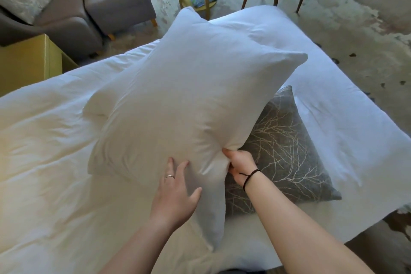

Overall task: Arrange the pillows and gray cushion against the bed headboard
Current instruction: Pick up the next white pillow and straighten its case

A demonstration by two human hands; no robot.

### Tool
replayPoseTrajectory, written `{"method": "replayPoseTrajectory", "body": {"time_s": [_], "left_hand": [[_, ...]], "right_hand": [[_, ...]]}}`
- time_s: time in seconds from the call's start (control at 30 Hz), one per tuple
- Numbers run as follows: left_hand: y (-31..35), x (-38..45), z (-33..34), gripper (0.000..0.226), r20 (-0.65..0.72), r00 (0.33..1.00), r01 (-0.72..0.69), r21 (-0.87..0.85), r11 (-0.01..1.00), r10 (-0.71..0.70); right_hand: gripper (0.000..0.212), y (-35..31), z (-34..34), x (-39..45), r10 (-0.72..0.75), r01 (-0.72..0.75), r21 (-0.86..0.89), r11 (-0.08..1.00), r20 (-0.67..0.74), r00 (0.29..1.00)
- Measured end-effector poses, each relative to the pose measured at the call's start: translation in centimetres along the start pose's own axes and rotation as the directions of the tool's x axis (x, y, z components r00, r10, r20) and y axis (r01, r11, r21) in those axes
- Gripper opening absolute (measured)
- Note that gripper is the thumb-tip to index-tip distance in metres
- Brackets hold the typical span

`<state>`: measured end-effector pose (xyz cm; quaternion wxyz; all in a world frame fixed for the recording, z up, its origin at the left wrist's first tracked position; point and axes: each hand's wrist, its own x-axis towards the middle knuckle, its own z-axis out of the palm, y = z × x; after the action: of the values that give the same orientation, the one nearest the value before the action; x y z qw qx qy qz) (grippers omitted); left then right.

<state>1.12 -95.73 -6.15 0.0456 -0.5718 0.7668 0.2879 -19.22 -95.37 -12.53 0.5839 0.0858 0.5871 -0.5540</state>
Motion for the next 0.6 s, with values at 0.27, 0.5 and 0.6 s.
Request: {"method": "replayPoseTrajectory", "body": {"time_s": [0.27,0.5,0.6], "left_hand": [[0.3,-3.3,-6.3,0.108,-0.185,0.982,0.029,0.361,0.932,0.041],[-1.4,-8.3,-15.9,0.05,-0.551,0.756,-0.119,0.414,0.902,0.353],[-2.1,-8.5,-16.5,0.022,-0.454,0.857,-0.03,0.428,0.903,0.244]], "right_hand": [[0.025,1.7,7.7,-12.8,-0.216,0.23,-0.076,0.97,0.164,0.963],[0.018,3.2,14.3,-21.8,-0.417,0.438,-0.039,0.898,0.245,0.875],[0.014,4.3,15.8,-21.8,-0.366,0.399,-0.142,0.906,0.211,0.906]]}}
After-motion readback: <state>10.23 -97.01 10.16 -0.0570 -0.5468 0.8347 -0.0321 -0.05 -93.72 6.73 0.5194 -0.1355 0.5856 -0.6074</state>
